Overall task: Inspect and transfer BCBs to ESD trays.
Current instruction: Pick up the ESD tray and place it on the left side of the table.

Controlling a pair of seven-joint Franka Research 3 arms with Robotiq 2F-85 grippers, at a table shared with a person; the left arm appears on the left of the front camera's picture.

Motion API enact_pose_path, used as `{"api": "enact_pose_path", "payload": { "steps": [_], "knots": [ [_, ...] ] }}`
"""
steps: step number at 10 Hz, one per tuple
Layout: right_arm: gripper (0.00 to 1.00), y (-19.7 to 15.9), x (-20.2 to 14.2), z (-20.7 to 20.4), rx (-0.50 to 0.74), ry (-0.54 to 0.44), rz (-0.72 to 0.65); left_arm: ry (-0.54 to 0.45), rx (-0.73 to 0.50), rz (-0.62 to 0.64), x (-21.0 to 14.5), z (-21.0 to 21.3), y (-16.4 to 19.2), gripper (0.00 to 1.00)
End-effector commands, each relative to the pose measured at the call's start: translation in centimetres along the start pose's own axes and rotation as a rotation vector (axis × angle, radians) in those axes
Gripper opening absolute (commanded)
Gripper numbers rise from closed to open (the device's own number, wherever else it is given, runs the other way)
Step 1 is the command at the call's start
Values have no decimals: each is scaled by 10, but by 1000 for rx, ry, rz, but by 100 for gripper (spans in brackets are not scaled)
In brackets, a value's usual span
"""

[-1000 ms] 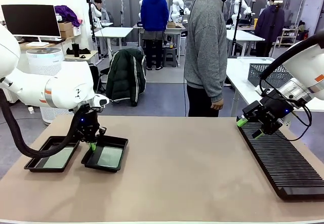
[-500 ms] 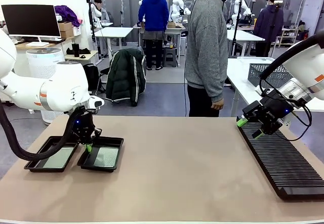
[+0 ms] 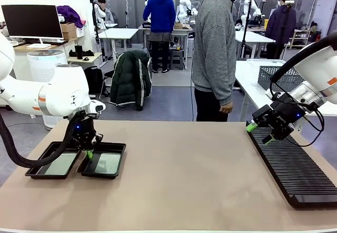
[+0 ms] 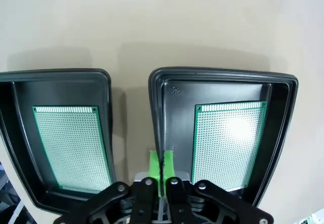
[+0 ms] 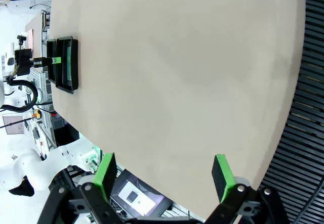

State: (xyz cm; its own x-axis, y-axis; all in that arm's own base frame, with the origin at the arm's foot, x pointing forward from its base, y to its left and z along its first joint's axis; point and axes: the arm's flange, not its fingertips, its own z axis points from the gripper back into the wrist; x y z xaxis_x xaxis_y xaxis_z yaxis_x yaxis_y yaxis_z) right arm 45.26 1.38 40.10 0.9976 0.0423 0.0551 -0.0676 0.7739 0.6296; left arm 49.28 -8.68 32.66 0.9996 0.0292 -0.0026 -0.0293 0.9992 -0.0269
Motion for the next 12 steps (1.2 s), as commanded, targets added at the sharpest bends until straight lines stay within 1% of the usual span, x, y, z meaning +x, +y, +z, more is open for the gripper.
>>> {"api": "enact_pose_path", "payload": {
  "steps": [1,4,5,6,7,8,9,10,11,12],
  "knots": [
    [100,1,-1,0,-14,-3,-14,-1,6,-30,-5,3,12,3],
    [100,1,-1,0,-14,-3,-14,12,13,-32,-4,1,13,3],
    [100,1,-1,0,-14,-3,-14,23,23,-27,-4,1,12,10],
    [100,1,-1,0,-14,-3,-14,23,27,-25,-5,0,12,22],
    [100,1,-1,0,-14,-3,-14,25,32,-20,-6,0,12,29],
    [100,1,-1,0,-14,-3,-14,23,31,-19,-7,-1,11,40],
    [100,1,-1,0,-14,-3,-14,19,31,-19,-8,1,10,48],
    [100,1,-1,0,-14,-3,-14,15,31,-20,-10,2,9,59],
    [100,1,-1,0,-14,-3,-14,12,32,-21,-11,4,8,66],
    [100,1,-1,0,-14,-3,-14,11,34,-24,-13,6,6,77]
  ]
}}
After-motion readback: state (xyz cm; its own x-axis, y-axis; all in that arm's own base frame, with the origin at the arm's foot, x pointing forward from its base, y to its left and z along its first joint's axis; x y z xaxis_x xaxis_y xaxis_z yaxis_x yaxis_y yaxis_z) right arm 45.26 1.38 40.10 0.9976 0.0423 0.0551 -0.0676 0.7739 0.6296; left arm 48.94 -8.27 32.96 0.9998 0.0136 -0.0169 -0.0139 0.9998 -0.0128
